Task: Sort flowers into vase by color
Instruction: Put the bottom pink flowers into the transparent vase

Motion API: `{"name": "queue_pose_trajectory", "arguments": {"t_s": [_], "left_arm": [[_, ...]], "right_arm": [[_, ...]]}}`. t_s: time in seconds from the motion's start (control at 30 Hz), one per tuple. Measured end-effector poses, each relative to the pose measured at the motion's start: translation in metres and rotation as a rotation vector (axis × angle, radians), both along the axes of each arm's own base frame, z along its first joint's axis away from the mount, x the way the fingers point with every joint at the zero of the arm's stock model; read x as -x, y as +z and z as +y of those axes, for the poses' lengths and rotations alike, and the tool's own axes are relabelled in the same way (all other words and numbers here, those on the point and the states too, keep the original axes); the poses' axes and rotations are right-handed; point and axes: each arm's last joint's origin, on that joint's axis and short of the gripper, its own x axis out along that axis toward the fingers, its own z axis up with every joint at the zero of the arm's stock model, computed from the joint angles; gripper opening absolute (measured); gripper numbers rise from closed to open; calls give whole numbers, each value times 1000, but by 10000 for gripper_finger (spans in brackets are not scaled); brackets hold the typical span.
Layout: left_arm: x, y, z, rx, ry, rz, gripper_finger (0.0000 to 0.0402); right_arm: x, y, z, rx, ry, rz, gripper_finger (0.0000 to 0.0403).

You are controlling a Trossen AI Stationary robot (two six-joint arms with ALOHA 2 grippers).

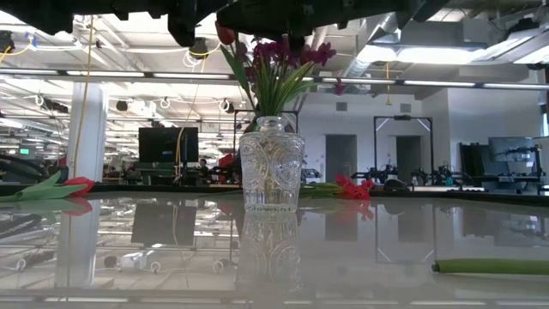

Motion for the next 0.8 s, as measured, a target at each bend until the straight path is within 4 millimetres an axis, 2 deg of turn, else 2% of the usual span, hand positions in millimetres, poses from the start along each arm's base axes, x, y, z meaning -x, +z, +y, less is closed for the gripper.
{"name": "queue_pose_trajectory", "arguments": {"t_s": [0.13,0.27,0.47,0.63,0.8], "left_arm": [[0,0,0,-5,1,1,167],[0,0,0,-16,3,1,112],[0,0,0,-27,-6,1,13],[0,-1,0,-30,-13,8,2],[3,1,-1,-36,-18,13,1]], "right_arm": [[-1,2,0,1,0,4,38],[-1,1,0,-1,-1,12,43],[-1,1,0,4,-1,19,94],[1,0,0,11,1,43,144],[18,5,5,73,23,207,193]]}}
